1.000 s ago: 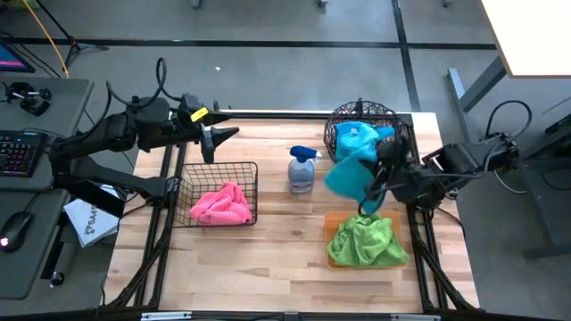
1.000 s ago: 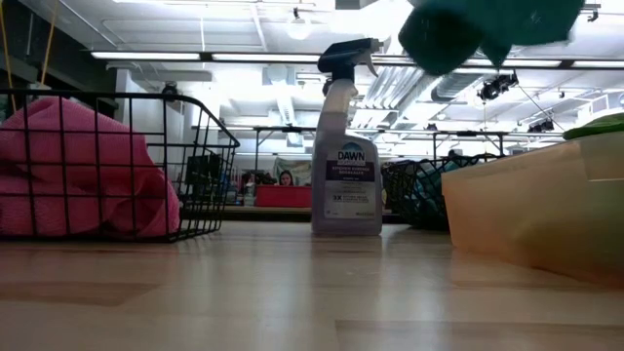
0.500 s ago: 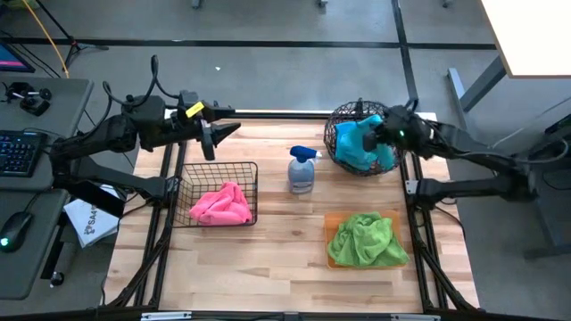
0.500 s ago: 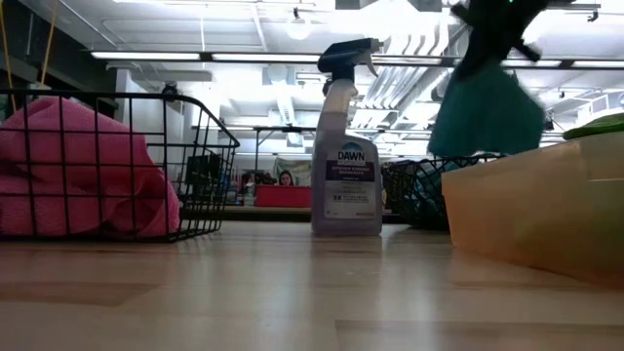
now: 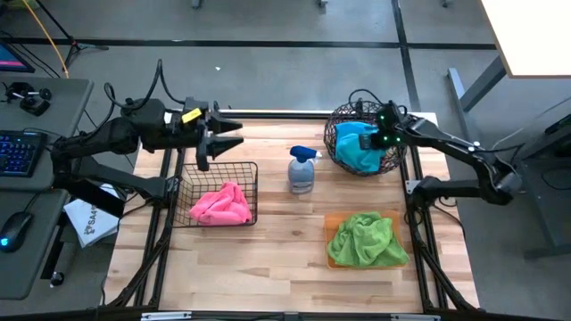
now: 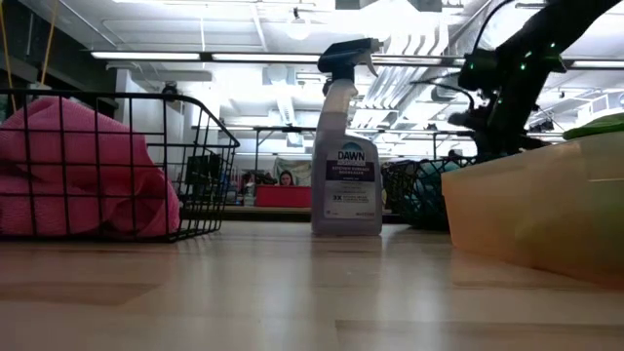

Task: Sort microfiber towel by color & place in baskets
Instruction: Put the blue microfiber cloth into the right wire basket, then return to Home Position

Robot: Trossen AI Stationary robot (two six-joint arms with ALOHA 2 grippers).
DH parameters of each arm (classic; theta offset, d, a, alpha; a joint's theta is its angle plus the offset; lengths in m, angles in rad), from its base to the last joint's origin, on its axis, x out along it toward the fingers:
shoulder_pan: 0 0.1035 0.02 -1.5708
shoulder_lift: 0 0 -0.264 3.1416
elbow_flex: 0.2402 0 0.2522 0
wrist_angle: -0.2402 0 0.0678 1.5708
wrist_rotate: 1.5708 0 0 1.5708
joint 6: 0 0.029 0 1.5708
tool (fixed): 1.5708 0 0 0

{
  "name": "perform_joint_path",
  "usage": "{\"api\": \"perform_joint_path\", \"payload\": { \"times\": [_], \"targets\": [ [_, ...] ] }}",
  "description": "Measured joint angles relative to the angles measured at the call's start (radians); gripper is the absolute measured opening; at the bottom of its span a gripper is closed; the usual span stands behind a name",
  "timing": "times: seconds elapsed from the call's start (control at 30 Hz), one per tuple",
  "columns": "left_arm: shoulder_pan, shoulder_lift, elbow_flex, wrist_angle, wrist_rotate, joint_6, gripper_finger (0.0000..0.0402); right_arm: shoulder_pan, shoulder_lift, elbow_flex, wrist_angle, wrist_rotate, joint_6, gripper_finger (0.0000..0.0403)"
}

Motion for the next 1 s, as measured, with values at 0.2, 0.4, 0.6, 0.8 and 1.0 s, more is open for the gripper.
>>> {"api": "perform_joint_path", "payload": {
  "times": [0.2,0.4,0.6,0.8,1.0],
  "targets": [
    [-0.018,0.000,0.000,-0.001,-0.001,0.001,0.0216,-0.014,0.034,0.058,-0.108,-0.017,-0.089,0.0083],
    [-0.018,-0.014,0.000,-0.003,-0.006,0.044,0.0216,-0.014,0.027,0.226,-0.329,-0.008,-0.133,0.0198],
    [-0.018,-0.039,0.000,-0.007,-0.039,0.087,0.0216,-0.014,0.027,0.429,-0.490,0.117,-0.126,0.0265],
    [-0.017,-0.057,0.000,-0.007,-0.045,0.088,0.0216,-0.018,0.032,0.488,-0.486,0.043,-0.100,0.0272],
    [-0.017,-0.061,-0.024,-0.051,0.027,0.133,0.0216,0.012,0.028,0.337,-0.403,-0.019,-0.093,0.0272]
  ]
}}
